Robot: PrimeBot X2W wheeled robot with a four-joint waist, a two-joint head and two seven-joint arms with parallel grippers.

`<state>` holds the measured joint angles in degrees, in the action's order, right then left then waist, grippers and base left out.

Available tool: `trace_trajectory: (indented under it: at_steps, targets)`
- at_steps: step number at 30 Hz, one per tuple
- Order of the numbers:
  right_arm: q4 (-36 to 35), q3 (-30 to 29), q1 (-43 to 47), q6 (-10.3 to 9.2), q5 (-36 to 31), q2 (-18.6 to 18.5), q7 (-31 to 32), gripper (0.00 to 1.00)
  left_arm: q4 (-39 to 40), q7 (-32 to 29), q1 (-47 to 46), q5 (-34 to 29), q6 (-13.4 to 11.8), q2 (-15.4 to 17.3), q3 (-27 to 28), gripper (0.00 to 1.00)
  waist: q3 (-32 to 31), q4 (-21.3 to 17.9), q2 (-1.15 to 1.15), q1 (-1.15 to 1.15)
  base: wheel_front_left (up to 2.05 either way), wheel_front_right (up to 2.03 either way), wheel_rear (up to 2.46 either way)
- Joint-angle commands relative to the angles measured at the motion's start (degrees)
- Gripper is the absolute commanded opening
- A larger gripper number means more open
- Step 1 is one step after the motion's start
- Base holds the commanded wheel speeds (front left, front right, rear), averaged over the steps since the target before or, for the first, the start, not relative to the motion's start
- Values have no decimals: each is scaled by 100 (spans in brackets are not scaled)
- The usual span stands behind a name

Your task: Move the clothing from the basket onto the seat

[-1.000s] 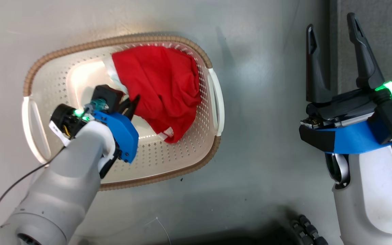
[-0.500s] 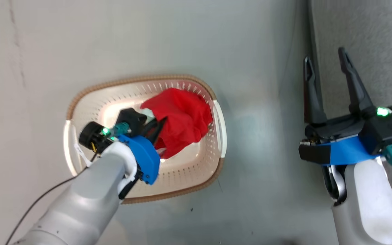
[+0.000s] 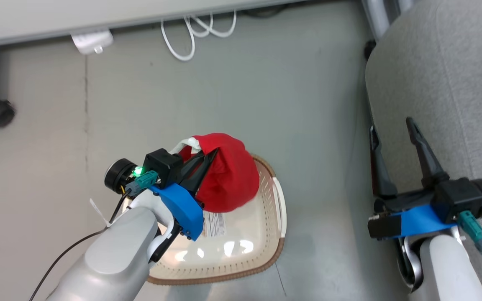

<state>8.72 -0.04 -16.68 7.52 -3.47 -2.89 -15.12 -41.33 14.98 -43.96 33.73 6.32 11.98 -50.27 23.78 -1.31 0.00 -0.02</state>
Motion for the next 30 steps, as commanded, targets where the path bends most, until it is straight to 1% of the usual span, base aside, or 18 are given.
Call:
trace_trajectory:
  at_steps: [1, 8, 14, 23, 30]
  targets:
    - [33, 11, 146, -6, 13, 3, -5, 100, 100, 29, 105, -68, -19, 31, 94, 0, -518, 79, 0, 2, 0, 0, 0]
    - [160, 61, 598, -6, 108, 3, -5, 100, 657, 29, 241, -380, -93, -22, 561, 0, -1317, 59, 0, 2, 0, 0, 0]
    - [221, 115, 918, -6, 192, 3, -5, 100, 908, 29, 246, -531, -84, -108, 651, 0, -1788, 31, 0, 2, 0, 0, 0]
    - [309, 172, 1273, -6, 273, 3, -5, 100, 1056, 26, 225, -514, -108, -225, 634, 0, -2266, 40, 0, 2, 0, 0, 0]
    - [256, 265, 1349, -6, 290, 3, -5, 100, 1079, 24, 300, -491, -144, -242, 595, 0, -2350, 57, 0, 2, 0, 0, 0]
